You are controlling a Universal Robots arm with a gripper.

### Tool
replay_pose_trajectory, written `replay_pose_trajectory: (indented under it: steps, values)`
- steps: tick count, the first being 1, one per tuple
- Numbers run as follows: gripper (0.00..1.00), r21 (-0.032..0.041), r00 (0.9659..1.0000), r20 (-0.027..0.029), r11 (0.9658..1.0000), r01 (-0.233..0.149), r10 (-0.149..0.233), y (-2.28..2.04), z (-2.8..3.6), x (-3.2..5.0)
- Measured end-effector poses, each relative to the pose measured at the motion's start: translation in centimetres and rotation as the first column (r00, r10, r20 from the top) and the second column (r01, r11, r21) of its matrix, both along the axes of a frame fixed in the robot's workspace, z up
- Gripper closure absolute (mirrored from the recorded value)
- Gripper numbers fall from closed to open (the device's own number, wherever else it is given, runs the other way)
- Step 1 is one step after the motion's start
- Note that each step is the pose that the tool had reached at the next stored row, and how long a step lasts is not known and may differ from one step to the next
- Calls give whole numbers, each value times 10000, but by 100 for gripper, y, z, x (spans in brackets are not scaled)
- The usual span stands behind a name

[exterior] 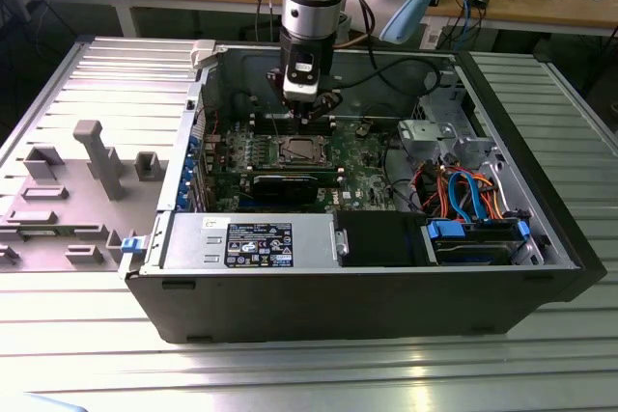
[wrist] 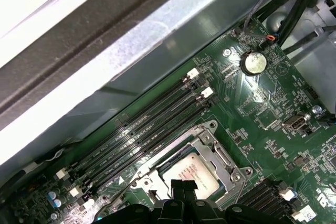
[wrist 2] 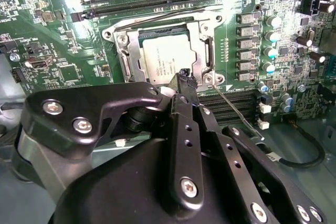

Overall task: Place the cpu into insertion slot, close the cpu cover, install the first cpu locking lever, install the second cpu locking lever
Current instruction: 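Install the first cpu locking lever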

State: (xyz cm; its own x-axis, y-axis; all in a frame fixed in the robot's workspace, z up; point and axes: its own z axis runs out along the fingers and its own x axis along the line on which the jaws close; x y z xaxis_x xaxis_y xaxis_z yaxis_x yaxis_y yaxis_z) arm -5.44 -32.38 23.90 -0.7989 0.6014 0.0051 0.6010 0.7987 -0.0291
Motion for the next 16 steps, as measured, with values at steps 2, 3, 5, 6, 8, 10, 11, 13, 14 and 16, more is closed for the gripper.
replay_pose_trajectory:
  steps: [2, 3, 5, 6, 8, 10, 11, 13, 14, 16]
  values:
    - [89, 2, 10000, 0, 10000, -32, 32, 0, 0, 0]
    - [89, 3, 10000, -1, 10000, -48, 48, 0, 0, 0]
    - [89, 9, 9999, -1, 9999, -111, 111, 0, 0, 0]
    - [89, 11, 9999, -1, 9999, -126, 126, 0, 0, 0]
    - [89, 16, 9999, 0, 9999, -157, 157, 0, 0, 0]
    - [89, 20, 9998, 0, 9998, -182, 182, 0, 0, 0]
    - [89, 22, 9998, 0, 9998, -193, 193, 0, 0, 0]
    - [89, 26, 9998, 0, 9998, -221, 221, 0, 0, 0]
    - [89, 29, 9997, 0, 9997, -240, 240, 0, 0, 0]
    - [89, 32, 9996, 0, 9996, -266, 266, 0, 0, 0]
